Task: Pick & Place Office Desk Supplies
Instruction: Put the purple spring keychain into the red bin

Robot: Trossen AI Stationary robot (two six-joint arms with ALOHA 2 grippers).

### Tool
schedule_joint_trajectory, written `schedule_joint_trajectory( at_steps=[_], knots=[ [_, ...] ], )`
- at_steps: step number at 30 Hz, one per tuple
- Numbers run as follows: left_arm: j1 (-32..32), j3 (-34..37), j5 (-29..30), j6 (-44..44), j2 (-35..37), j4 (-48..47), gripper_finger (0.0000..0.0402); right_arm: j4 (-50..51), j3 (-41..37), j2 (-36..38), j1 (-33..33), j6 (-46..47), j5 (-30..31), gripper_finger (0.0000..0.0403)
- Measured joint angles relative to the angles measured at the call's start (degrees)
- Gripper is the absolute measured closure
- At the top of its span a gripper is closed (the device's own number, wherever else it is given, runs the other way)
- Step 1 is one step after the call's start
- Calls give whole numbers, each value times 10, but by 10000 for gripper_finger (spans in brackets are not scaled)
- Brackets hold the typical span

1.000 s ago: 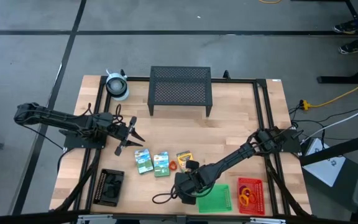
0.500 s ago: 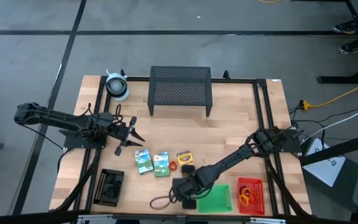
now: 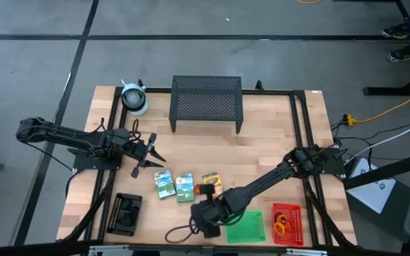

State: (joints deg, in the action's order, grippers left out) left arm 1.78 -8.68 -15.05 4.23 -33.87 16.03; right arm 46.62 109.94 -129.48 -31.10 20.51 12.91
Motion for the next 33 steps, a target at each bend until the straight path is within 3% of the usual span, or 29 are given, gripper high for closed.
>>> schedule_joint_trajectory(
  at_steps=[8, 17, 22, 33],
  knots=[
    [0, 0, 0, 0, 0, 0, 304, 248, 6, 57, -36, 177, 102, 397],
    [0, 0, 0, 0, 0, 0, 304, 419, 7, 137, -160, 474, 241, 397],
    [0, 0, -1, 0, 0, 0, 304, 437, -37, 155, -221, 623, 213, 397],
    [0, 0, -1, 0, 0, 0, 304, 435, -220, 183, -319, 880, 9, 397]
  ],
)
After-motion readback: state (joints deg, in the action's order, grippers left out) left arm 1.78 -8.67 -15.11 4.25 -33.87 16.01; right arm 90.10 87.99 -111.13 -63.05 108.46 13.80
